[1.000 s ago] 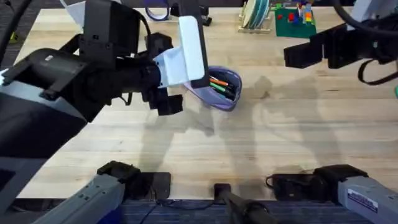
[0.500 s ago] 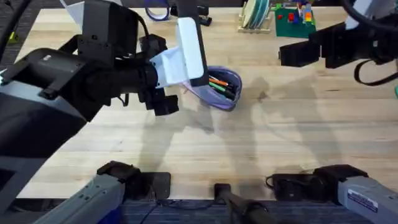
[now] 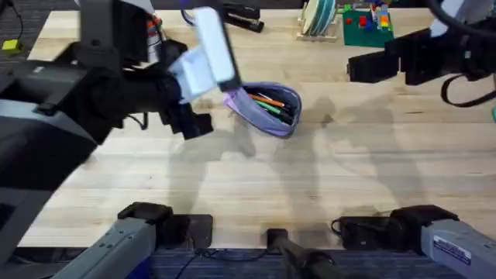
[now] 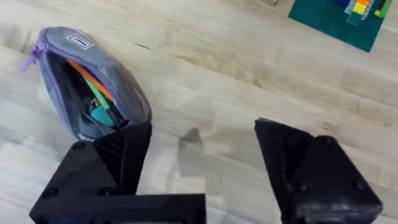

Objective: Unzip the bag, pick up the pens from the table one at a time and place them inside, then zip the bag closed.

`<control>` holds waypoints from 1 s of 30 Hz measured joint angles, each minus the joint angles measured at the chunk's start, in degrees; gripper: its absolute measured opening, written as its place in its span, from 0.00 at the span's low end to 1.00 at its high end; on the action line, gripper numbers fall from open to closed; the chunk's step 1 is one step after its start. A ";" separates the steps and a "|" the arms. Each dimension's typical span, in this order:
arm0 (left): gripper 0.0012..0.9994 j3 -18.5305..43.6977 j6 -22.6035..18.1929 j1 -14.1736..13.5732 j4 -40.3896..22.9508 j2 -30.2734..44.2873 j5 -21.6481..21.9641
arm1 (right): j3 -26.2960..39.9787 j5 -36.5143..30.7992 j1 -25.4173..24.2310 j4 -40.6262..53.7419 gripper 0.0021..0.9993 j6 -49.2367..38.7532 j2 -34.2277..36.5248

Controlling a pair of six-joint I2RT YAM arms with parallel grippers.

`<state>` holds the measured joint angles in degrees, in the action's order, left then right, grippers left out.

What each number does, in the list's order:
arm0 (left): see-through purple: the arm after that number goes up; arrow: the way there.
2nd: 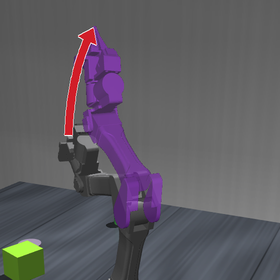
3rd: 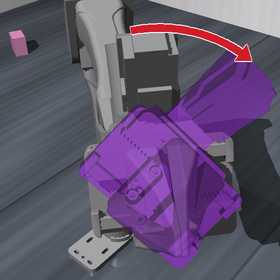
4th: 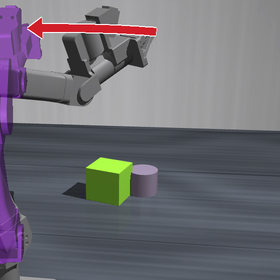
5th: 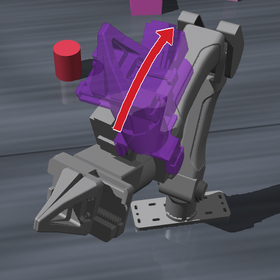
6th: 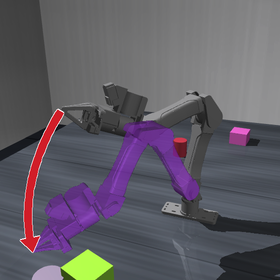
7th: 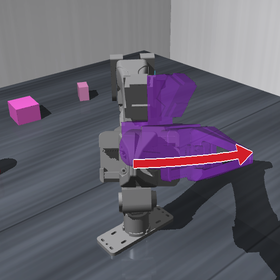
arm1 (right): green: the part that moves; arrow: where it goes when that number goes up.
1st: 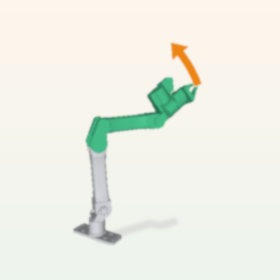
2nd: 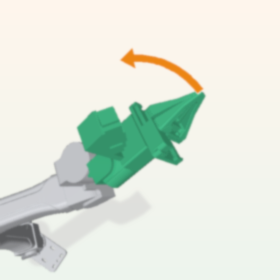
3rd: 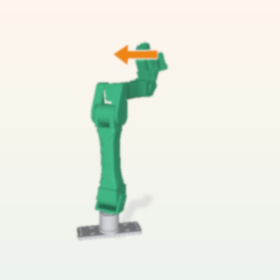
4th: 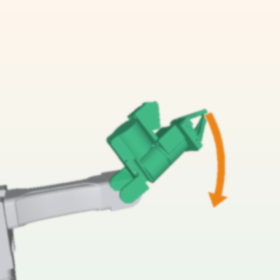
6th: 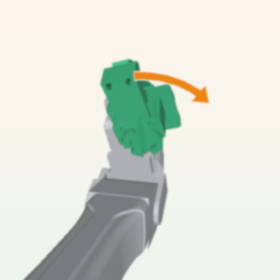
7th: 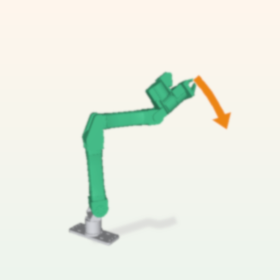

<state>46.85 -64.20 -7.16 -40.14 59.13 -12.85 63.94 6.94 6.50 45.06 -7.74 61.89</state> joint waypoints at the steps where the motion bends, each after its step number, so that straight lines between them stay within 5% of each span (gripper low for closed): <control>1: 0.99 0.00 -0.05 1.82 0.02 0.00 -1.43 | 0.00 0.00 0.00 0.00 1.00 0.78 0.00; 3: 0.99 0.00 -0.73 5.70 -0.04 0.00 -5.09 | 0.00 0.02 0.00 0.00 1.00 3.07 0.00; 4: 0.99 0.00 -4.11 11.25 -0.80 0.00 -11.34 | 0.00 0.04 0.00 0.00 1.00 7.39 0.00; 15: 0.99 0.00 -16.40 27.24 -4.68 0.29 -28.20 | 0.00 4.42 0.48 0.00 1.00 19.17 0.00; 22: 0.99 0.00 -23.24 33.52 -8.16 4.98 -36.62 | 0.00 5.25 5.49 -0.32 1.00 22.97 0.00; 30: 0.99 0.00 -28.00 34.21 -9.39 10.72 -39.76 | 0.00 5.19 12.86 -1.44 1.00 30.10 0.00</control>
<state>46.85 -92.20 27.05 -49.53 69.85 -52.60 63.94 12.13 19.36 43.62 22.36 61.89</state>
